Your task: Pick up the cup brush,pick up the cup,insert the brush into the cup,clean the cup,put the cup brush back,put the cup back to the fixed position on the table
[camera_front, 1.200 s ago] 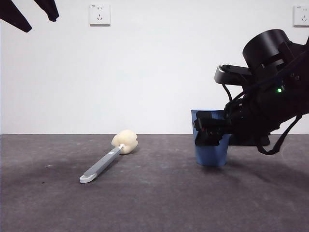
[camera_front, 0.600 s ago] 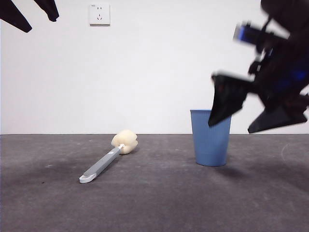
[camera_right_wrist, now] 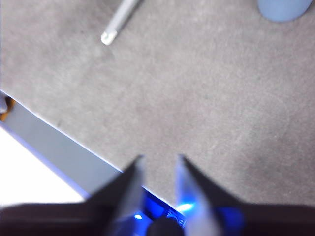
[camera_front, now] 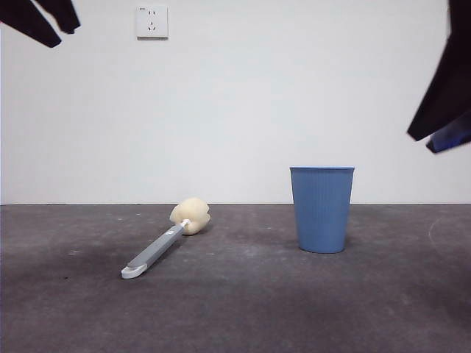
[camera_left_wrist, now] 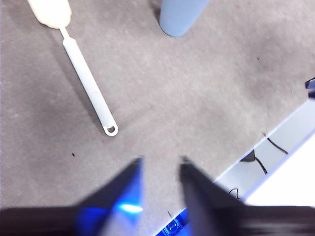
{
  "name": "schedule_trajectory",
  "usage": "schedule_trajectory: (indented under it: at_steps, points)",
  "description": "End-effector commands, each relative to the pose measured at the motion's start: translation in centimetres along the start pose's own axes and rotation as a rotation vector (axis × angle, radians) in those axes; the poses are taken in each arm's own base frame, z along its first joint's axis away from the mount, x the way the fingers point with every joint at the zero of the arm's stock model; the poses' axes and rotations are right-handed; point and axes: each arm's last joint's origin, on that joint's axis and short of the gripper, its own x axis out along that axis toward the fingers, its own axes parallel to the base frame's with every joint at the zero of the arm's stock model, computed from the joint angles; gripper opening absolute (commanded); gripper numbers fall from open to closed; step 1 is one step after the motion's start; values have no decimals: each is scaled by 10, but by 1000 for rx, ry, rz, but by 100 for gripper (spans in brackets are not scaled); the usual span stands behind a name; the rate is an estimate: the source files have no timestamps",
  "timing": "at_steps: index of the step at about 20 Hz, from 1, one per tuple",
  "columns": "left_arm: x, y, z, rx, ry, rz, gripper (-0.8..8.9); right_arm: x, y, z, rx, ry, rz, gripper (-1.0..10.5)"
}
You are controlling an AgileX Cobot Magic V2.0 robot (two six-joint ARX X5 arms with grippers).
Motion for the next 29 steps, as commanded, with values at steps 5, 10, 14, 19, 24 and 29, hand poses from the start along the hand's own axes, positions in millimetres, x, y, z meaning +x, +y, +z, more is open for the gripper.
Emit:
schedule_trajectory:
  at_steps: [5, 10, 14, 19, 24, 29]
  points:
    - [2, 0, -2, 24, 15, 1, -3, -3, 1, 0, 57, -18, 2, 1]
    - [2, 0, -2, 25, 11, 0, -3, -3, 1, 0, 57, -18, 1, 1]
    - [2, 0, -2, 25, 11, 0, -3, -3, 1, 0, 57, -18, 1, 1]
    - [-16, 12, 13, 118, -248, 148, -3, -3, 1, 0, 57, -18, 0, 1]
    - [-41, 43, -7, 173, -736, 246, -3, -3, 1, 0, 57, -18, 0, 1]
    - [-12, 67, -81, 119, -842, 418, -3, -3, 1, 0, 57, -18, 0, 1]
